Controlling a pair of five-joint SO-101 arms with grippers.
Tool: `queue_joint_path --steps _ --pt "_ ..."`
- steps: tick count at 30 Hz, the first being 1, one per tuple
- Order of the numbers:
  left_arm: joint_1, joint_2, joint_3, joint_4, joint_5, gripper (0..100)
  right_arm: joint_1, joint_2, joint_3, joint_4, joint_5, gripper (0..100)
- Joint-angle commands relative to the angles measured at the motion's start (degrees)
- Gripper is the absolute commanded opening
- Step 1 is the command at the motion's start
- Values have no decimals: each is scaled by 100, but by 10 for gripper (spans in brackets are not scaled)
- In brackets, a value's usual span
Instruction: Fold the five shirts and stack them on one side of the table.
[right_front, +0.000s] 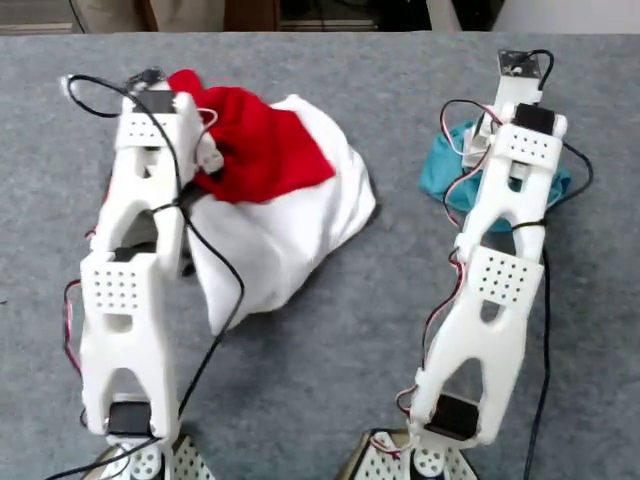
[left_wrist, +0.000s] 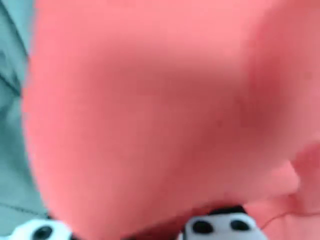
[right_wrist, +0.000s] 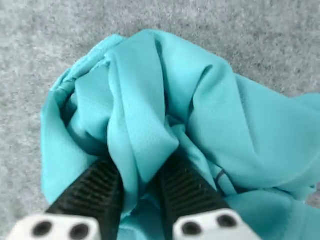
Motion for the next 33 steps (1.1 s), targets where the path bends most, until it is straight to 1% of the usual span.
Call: queue_joint_path --steps 1,3,5,12,17,20,24,28,33 --pt "-1029 57 -571 510 -273 18 31 -48 -145 -88 62 5" --pt "-1389 66 -1134 888 -536 18 31 -48 -145 -88 62 5" --pt "-1802 66 -1688 1090 -791 18 31 -48 -145 -88 62 5" --pt "-3279 75 -3393 1125 -1547 18 31 -48 -145 -79 62 5" --pt "-3912 119 -4431 1099 -1802 18 31 -40 -136 -79 62 5" --pt "-4149 84 -4888 1090 -1881 18 31 -40 -136 -79 62 5" --pt "-4316 4 -4862 905 -1846 18 31 -40 -136 -79 62 5" --pt "-4273 -479 -4862 853 -1837 18 31 -40 -136 -79 62 5" --pt "-4044 -1446 -4853 229 -1837 18 31 -31 -136 -79 62 5"
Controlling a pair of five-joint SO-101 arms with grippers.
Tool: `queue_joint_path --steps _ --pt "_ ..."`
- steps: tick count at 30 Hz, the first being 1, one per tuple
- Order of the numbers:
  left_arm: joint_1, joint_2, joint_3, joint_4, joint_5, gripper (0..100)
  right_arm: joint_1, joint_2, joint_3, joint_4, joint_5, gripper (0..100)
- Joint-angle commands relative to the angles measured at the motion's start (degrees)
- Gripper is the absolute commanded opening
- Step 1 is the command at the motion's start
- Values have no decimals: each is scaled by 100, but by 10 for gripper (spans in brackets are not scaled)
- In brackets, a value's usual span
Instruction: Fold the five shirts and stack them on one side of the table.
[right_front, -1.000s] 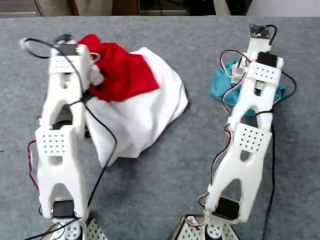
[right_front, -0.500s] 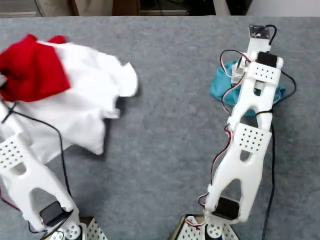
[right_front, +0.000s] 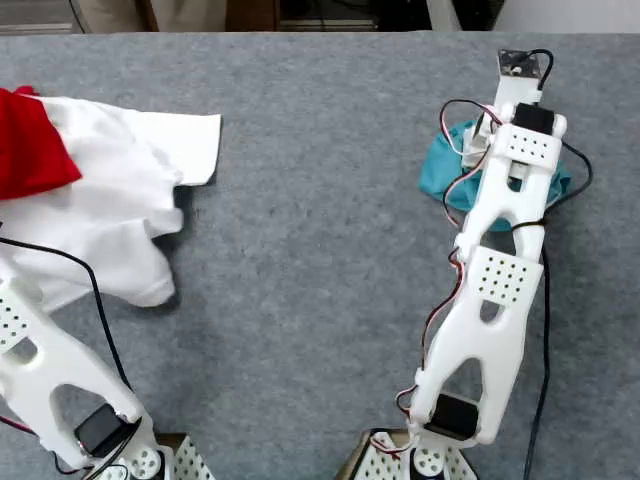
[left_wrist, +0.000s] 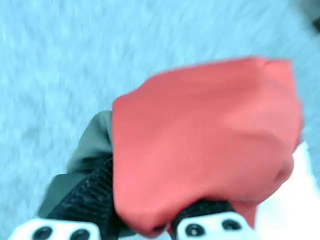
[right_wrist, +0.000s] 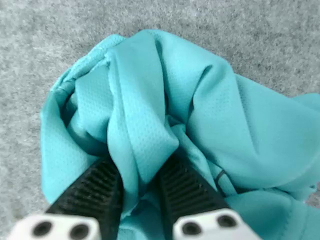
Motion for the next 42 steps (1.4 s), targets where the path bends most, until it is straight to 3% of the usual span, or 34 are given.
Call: queue_joint_path --steps 1,8,12,17,21,24,27,36,42 --pt "193 -1314 -352 -598 -26 18 31 -31 -136 -79 62 5" --pt "985 -2211 -308 -633 -53 18 31 -31 -136 -79 62 5" --pt "1688 -2026 -167 -97 -554 40 31 -31 -136 -79 62 5" --pt "2101 -1349 607 255 -571 102 31 -31 -136 -79 62 5" --pt "2084 -637 1213 255 -598 146 31 -31 -136 -79 62 5" --pt "1916 66 1749 220 -580 233 31 -31 -136 -79 62 5" --pt "1644 593 1679 229 -536 282 31 -31 -136 -79 62 5" --pt "853 1288 1090 18 -448 281 -66 -31 -127 -70 62 5" --pt "721 1270 985 105 -273 255 -66 -31 -119 -62 62 5"
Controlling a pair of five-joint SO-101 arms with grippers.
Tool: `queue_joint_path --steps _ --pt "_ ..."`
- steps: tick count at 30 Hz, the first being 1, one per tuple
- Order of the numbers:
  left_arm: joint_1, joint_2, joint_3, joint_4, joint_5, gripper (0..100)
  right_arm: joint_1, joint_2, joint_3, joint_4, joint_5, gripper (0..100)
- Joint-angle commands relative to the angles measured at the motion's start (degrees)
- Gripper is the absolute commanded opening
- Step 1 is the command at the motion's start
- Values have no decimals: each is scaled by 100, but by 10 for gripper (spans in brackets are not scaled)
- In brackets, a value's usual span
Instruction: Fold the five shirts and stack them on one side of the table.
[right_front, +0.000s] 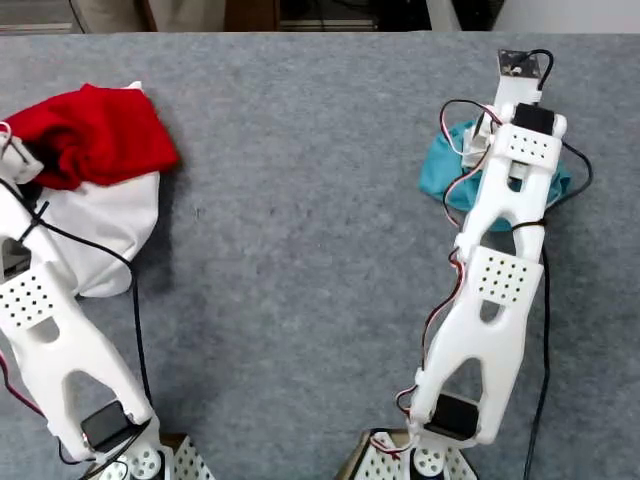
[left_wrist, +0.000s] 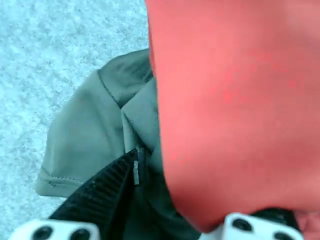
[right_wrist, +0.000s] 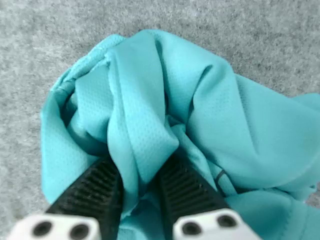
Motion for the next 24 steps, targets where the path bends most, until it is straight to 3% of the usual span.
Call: queue_joint_path --steps 1,7,11,18,24 --pt "-202 22 -158 -9 237 249 -66 -31 -119 -62 62 5" --pt "290 901 360 -9 642 274 -66 -31 -127 97 62 5" --pt "431 1200 53 -79 1222 270 -57 -31 -127 97 62 5" --pt "396 1218 -70 -53 1275 12 -48 -31 -127 97 62 5" --pt "-123 1147 -176 -88 1275 19 -48 -31 -127 97 62 5"
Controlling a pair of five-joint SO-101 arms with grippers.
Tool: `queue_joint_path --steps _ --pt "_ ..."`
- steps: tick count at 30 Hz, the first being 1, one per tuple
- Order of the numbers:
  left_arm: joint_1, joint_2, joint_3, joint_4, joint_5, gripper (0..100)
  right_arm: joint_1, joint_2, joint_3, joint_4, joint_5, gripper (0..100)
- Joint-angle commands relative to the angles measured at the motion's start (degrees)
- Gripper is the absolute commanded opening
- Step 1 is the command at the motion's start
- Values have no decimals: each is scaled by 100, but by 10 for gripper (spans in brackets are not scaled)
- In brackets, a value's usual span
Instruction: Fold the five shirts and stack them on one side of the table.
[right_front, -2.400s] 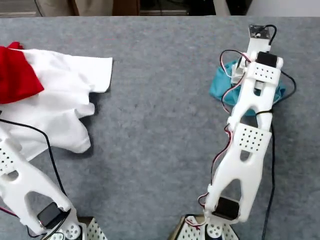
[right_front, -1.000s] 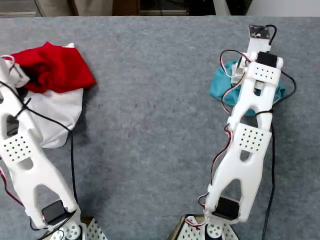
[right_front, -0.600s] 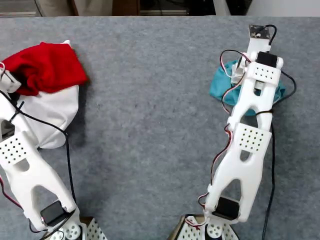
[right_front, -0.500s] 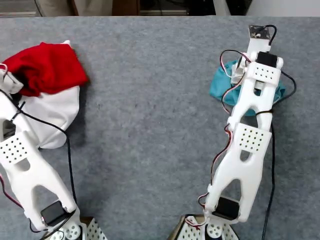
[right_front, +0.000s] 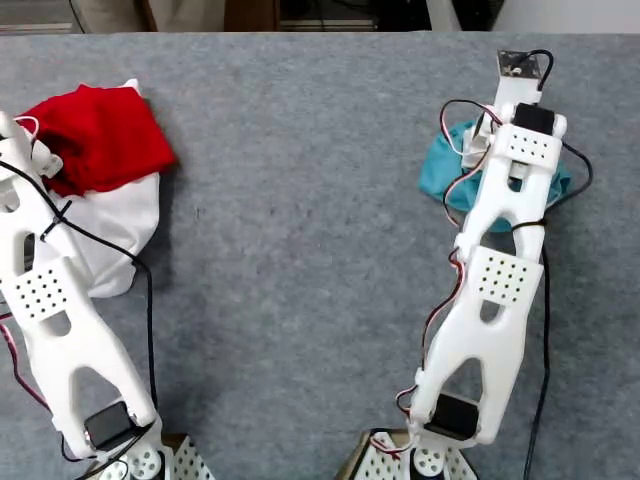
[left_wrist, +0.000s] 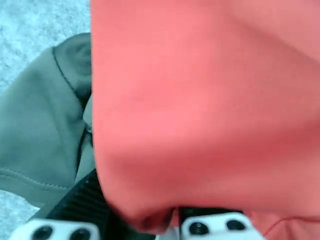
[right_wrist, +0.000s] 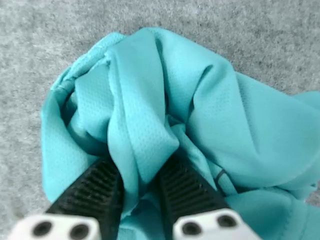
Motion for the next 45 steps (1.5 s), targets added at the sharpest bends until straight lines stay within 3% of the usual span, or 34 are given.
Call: queue_joint_path --steps 1,7,14,19,25,28,34,40,45 --pt "-695 171 -167 -18 62 19 -48 -31 -127 44 62 5" --pt "-1820 180 -1398 -9 62 19 -48 -31 -127 44 62 5" --pt "-2356 -127 -1354 -35 -167 23 -57 -40 -127 44 62 5" --pt "-2075 -479 -1389 316 -176 50 -84 -57 -136 18 62 5" --pt "-1407 -1358 -1345 501 -123 257 -119 -22 -690 510 62 5" --pt "-1178 -1965 -1327 501 -193 285 -330 -57 -1147 932 53 5" --pt "-949 -2800 -1363 492 -1345 300 -1103 -57 -3046 2057 53 5" --pt "-976 -3433 -1363 484 -2163 302 -1578 -760 -2923 2048 53 5" --pt "-985 -3802 -1363 484 -2242 367 -1815 -1490 -2844 2048 53 5"
